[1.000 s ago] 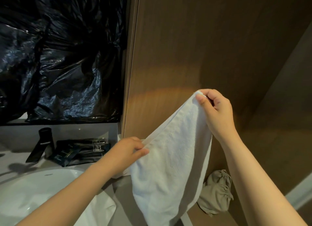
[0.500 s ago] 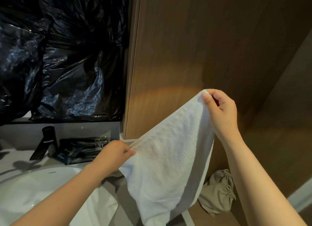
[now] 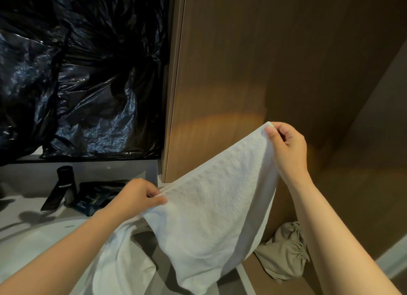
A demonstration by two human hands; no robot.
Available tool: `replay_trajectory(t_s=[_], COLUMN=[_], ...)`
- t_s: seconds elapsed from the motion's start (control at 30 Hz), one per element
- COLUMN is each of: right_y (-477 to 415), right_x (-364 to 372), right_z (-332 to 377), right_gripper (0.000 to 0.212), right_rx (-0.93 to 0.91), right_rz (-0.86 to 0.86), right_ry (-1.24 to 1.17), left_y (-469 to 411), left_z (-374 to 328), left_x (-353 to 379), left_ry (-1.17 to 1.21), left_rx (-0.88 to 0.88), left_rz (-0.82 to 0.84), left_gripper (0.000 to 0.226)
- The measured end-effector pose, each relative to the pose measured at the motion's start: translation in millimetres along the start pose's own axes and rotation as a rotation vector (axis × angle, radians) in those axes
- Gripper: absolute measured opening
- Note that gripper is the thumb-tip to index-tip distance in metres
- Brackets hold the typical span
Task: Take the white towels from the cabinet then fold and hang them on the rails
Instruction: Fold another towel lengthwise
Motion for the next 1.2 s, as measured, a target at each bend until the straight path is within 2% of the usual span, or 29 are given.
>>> replay_trajectory(t_s=[0.13, 0.3, 0.53, 0.9, 1.1, 1.2], right_y=[2, 3, 2, 3, 4, 4], right_x=[4, 8, 11, 17, 15, 12], right_z=[2, 2, -5, -1, -1, -5], right_gripper=[0.015, 0.015, 0.016, 0.016, 0.017, 0.018], right_rx=[0.000, -0.003, 0.006, 0.015, 0.029, 0.051], right_rz=[0.000, 0.000, 0.001, 0.006, -0.015, -0.025], right_ry=[-0.004, -0.006, 0.020, 0.018, 0.031, 0.035], left_y=[-2, -7, -9, -9, -8, -5], left_z=[4, 12, 38, 30, 36, 50], left_x=[0, 3, 8, 11, 7, 0], left_ry=[-0.217, -0.361, -0.165, -0.438, -0.359, -0.052], left_rx=[0.088, 0.098, 0.023, 0.016, -0.012, -0.028], left_rz=[0.031, 0.020, -0.030, -0.008, -0.024, -0.149], left_gripper=[0.031, 0.042, 0.035, 0.052, 0.049, 0.034])
Point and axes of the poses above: each hand's wrist, its own y-axis away from the middle knuckle, its own x-axis out of the palm, z = x × y, the point moved 5 cm from there along -y, towards the middle knuckle, and after that the axes turned 8 degrees about -x, right-handed, at the moved point
